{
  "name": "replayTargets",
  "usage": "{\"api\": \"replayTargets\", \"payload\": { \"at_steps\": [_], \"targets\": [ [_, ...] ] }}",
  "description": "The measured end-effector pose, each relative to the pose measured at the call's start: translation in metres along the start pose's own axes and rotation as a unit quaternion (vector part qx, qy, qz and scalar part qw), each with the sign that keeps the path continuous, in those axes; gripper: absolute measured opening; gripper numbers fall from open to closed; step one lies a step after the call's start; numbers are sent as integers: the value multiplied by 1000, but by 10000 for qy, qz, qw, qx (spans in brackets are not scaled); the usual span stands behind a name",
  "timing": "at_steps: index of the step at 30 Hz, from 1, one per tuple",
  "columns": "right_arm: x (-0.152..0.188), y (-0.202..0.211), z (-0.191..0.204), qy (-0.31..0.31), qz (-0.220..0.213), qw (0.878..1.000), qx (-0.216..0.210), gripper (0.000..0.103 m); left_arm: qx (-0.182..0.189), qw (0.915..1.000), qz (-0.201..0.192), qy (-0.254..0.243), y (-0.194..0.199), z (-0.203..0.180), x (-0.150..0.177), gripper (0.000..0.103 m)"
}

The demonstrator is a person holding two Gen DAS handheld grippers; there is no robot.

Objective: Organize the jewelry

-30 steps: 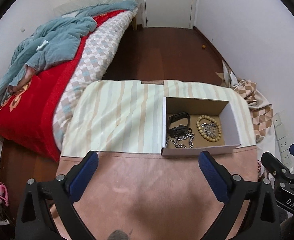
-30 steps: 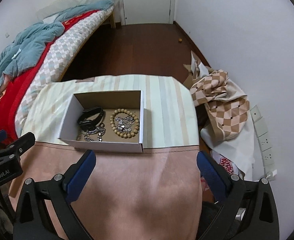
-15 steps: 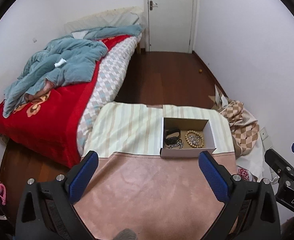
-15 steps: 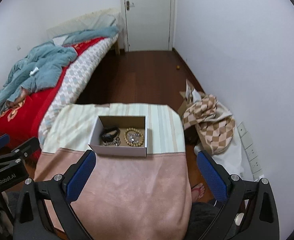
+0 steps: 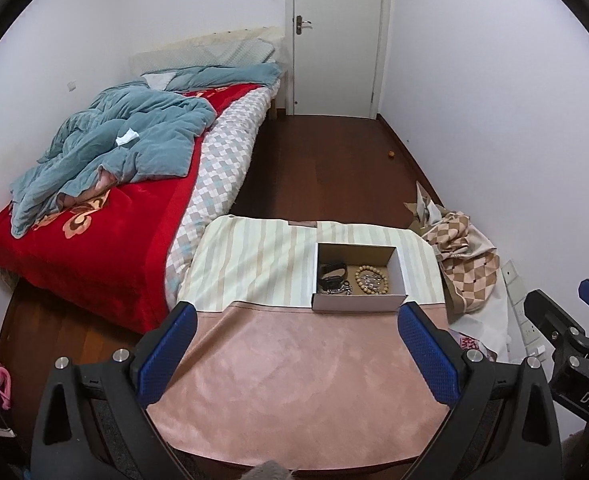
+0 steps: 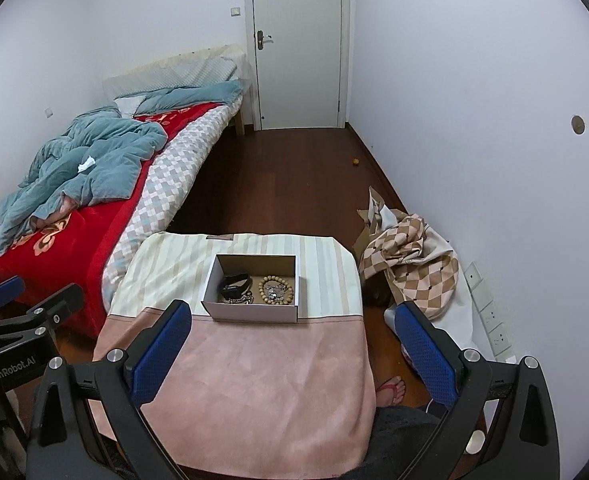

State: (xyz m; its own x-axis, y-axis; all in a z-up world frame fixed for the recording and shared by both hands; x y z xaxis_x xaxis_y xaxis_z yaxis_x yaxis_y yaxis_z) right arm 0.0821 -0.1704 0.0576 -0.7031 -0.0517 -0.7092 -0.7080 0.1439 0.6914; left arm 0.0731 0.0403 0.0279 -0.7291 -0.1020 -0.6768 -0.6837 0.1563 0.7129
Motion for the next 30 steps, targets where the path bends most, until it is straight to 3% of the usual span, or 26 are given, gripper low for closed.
{"api": "replayTargets", "payload": {
  "at_steps": [11,30],
  "targets": [
    [-23,-19,-5,-57,114,9997,199,103,45,9999,144,28,-23,-7,-22,102],
    [-29,-107,13,138,709,9965,409,103,-249,9975,647,146,-94,7,-27,102]
  ]
}}
Point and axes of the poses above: each gripper's, at about its wrist camera, not at the fingertips, and y roughly against the way its jaws point, z to its left, x to its underside, the point moved 5 cm from there along -y, roughly the way its jaws point, and after that the axes turned 13 degrees about x, right-handed, at the moved point
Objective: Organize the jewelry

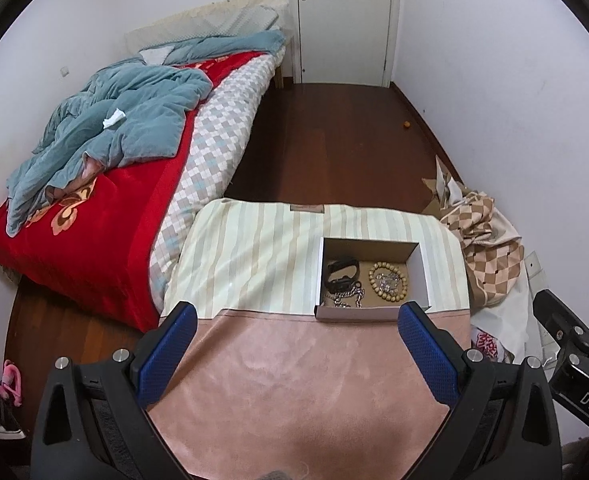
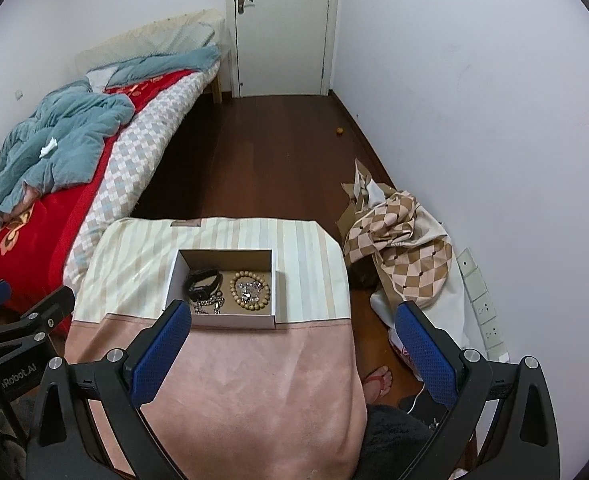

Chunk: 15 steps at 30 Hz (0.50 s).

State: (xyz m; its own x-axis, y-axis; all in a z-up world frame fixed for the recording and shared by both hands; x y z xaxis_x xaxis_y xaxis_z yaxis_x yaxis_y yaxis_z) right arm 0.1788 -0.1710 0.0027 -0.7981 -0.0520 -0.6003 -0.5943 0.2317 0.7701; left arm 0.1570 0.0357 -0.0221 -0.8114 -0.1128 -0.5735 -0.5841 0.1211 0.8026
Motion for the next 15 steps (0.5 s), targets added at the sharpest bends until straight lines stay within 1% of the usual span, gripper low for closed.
{"api": "replayTargets", "payload": {
  "at_steps": [5,9,13,15],
  "targets": [
    [1,-11,4,66,93,9999,30,103,11,10000,53,41,-4,1,2,102],
    [1,-12,3,85,113,9999,52,103,24,10000,49,38,-4,0,1,102],
    [1,-12,4,105,108,9999,63,103,116,9999,55,36,-5,-2,0,102],
    [1,-12,4,107,109,9999,65,103,94,9999,38,15,-5,-2,0,102]
  ]
}}
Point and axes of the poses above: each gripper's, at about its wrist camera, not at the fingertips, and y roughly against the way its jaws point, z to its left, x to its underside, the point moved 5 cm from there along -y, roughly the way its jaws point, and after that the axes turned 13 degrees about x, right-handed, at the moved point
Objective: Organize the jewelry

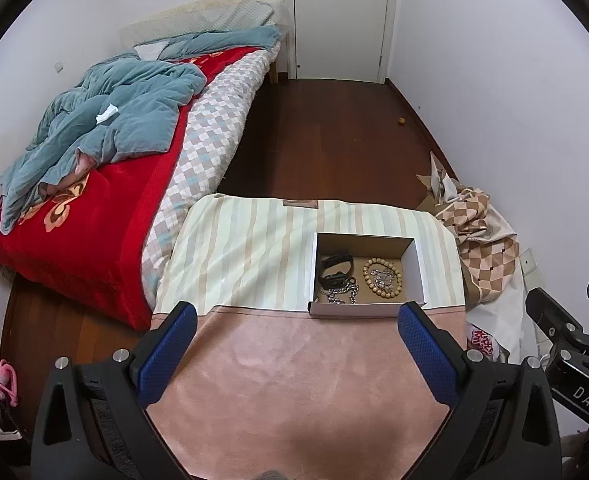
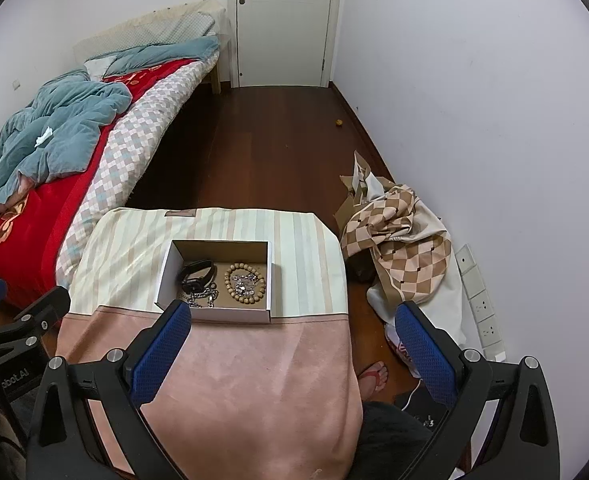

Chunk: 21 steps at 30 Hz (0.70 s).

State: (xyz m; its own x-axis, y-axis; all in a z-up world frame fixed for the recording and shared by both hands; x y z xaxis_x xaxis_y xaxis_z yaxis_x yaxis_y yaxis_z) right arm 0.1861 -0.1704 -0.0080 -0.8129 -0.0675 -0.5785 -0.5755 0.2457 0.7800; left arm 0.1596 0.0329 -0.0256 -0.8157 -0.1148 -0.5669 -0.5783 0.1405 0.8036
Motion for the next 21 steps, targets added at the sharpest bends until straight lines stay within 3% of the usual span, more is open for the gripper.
{"api": "replayTargets", "payload": {
  "at_steps": [21],
  "targets": [
    [3,2,-2,3,1,10000,-5,103,36,10000,-34,1,5,-1,2,102]
  ]
}}
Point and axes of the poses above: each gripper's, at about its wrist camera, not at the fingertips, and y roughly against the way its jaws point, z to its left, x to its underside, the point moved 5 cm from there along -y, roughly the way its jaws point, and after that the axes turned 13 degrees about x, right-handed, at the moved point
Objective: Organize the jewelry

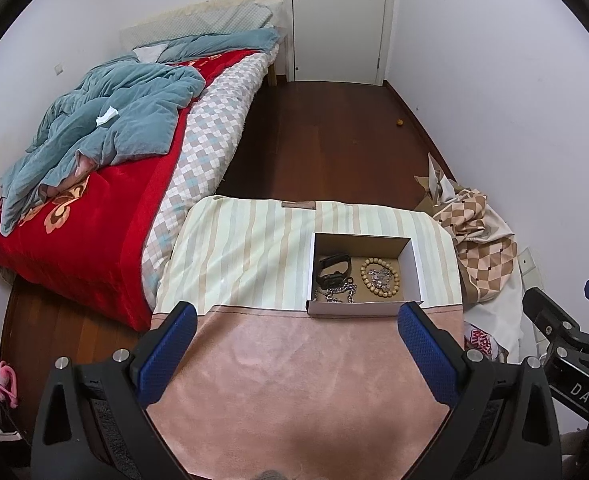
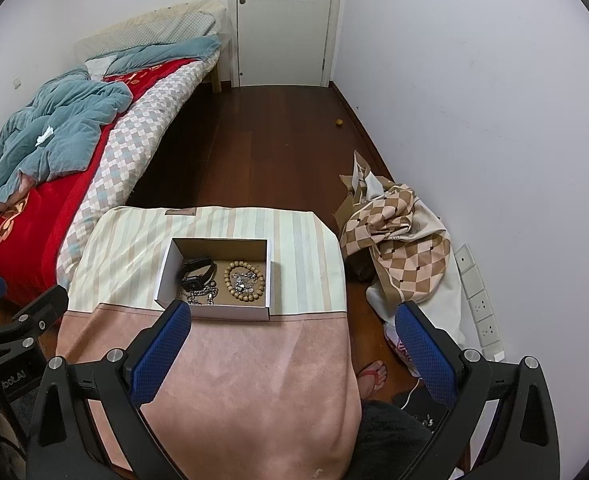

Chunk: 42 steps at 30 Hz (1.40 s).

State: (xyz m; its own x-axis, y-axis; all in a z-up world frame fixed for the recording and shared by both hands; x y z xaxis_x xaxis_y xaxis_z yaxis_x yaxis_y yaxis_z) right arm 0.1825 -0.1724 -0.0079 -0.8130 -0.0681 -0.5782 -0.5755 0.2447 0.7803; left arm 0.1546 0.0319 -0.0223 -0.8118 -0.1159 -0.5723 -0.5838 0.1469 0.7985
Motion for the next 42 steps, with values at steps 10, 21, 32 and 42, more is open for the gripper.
{"api": "replayTargets", "payload": {
  "at_steps": [10,21,32,42],
  "targets": [
    [1,2,-2,-7,-9,10000,-19,103,-11,10000,-52,-8,4,-5,0,103],
    [1,6,-3,13,-23,10000,-39,103,-31,10000,-81,-30,7,-3,-1,103],
    [-3,9,-3,18,-52,10000,-68,103,-24,9999,-95,-65,9,-5,-3,103],
    [-4,9,-3,21,-57,10000,-69,103,-4,9999,-80,-74,11,-6,-4,103]
  ]
}}
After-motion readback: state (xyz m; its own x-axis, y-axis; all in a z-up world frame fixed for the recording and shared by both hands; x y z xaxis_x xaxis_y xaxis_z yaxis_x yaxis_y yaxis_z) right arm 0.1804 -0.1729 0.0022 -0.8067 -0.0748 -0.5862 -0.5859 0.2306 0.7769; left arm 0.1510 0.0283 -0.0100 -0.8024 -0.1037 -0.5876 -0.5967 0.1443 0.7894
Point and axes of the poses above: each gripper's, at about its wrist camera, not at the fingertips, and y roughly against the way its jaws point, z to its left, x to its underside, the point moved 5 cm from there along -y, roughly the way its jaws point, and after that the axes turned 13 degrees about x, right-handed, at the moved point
